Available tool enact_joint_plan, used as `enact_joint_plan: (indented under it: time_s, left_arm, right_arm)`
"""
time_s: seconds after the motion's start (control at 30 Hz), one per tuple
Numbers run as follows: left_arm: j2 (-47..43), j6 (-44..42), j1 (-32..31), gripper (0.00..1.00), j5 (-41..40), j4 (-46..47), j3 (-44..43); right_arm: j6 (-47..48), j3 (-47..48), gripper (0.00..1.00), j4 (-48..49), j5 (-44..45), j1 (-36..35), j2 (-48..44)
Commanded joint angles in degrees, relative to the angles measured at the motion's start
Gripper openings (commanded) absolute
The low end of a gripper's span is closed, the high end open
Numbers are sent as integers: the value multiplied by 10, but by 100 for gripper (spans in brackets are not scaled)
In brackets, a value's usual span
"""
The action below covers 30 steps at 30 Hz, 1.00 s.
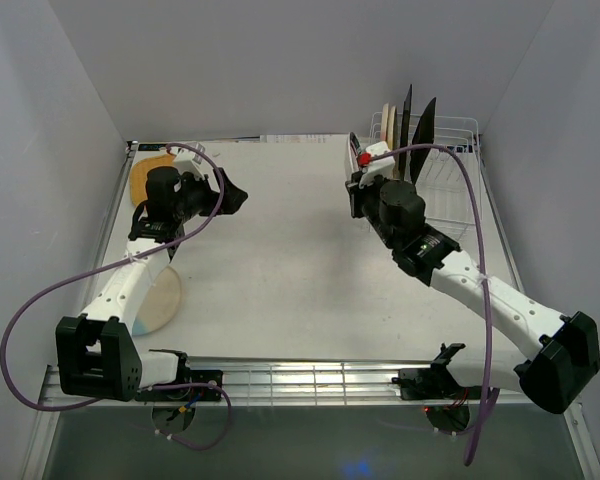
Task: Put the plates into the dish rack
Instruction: Pick up the plate from the dish rack.
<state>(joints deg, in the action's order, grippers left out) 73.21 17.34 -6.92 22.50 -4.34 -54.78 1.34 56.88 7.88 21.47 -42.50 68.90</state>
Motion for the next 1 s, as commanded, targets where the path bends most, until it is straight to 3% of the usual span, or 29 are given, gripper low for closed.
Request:
enact_joint_plan:
  time_s: [0.0, 0.33, 0.6, 0.97]
  left_arm:
    - [-32, -12, 2, 96, 19, 18, 8]
    - [-36, -13, 2, 96, 29, 20, 12]
    - [-36, -16, 2, 96, 41, 20, 17]
    - [-47, -19, 2, 96, 64, 28, 26]
  right_arm:
    - [-33, 57, 8, 32, -7, 28, -32]
    - [-67, 116, 8, 6, -2, 139, -32]
    - [-136, 123, 8, 6, -100, 276, -21]
    - [-158, 125, 8, 42, -185, 377, 14]
